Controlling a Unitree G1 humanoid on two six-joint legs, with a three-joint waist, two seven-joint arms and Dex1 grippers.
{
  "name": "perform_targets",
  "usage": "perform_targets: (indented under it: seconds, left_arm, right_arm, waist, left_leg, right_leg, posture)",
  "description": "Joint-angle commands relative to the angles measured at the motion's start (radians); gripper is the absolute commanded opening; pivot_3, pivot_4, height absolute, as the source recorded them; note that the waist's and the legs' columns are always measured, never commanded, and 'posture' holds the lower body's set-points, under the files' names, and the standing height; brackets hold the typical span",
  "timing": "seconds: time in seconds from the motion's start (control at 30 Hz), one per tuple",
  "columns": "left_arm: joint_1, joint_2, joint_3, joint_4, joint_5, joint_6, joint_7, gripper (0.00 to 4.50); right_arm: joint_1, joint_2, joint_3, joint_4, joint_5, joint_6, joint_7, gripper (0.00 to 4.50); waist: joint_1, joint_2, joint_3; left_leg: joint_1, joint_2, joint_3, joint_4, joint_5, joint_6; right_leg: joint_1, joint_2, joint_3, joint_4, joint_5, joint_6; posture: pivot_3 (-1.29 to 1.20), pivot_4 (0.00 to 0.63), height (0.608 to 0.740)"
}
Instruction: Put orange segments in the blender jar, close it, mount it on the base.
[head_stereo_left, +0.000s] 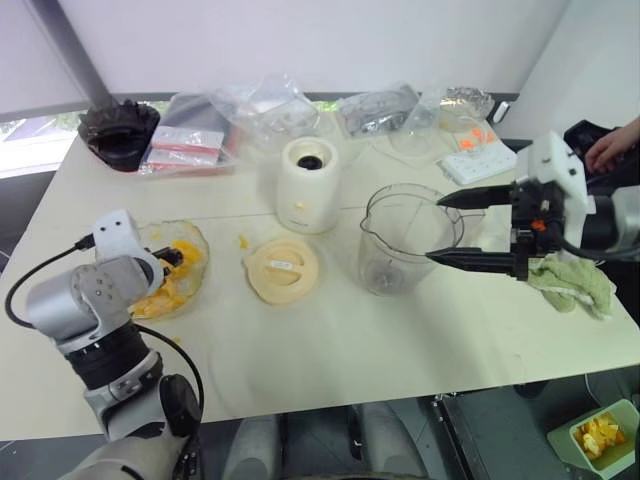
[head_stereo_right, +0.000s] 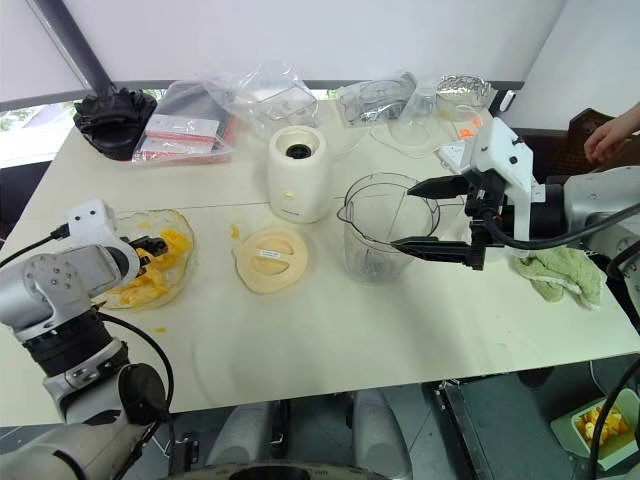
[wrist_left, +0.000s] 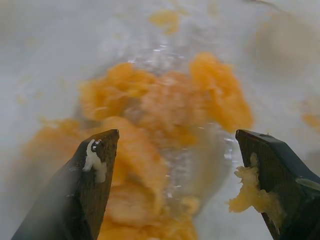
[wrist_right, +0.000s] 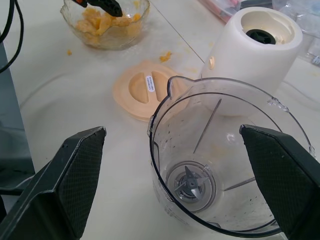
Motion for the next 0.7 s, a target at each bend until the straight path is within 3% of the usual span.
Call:
perform_targets:
  seconds: [0.03, 0.7]
  left_arm:
    - [-0.029, 0.004, 0.024, -0.024, 0.063, 0.005, 0.03, 3.89]
    - [-0.064, -0.093, 0.041, 0.154, 0.147, -0.141, 0.04, 3.89]
  right_arm:
    - [0.0, -0.001, -0.035, -0.012, -0.005, -0.017, -0.003, 4.5]
    - [0.053, -0.003, -0.078, -0.044, -0.001, -0.014, -0.026, 4.5]
  waist:
    - [0.0, 0.0, 0.0]
    - [0.001, 0.0, 0.0]
  left_leg:
    - [0.0, 0.0, 0.0, 0.0, 0.0, 0.0]
    - [0.0, 0.0, -0.001, 0.0, 0.0, 0.0]
  right_leg:
    - [0.0, 0.0, 0.0, 0.0, 0.0, 0.0]
    - [0.0, 0.0, 0.0, 0.0, 0.0, 0.0]
  posture:
    - [0.0, 0.15, 0.74]
    - [0.0, 0.15, 0.74]
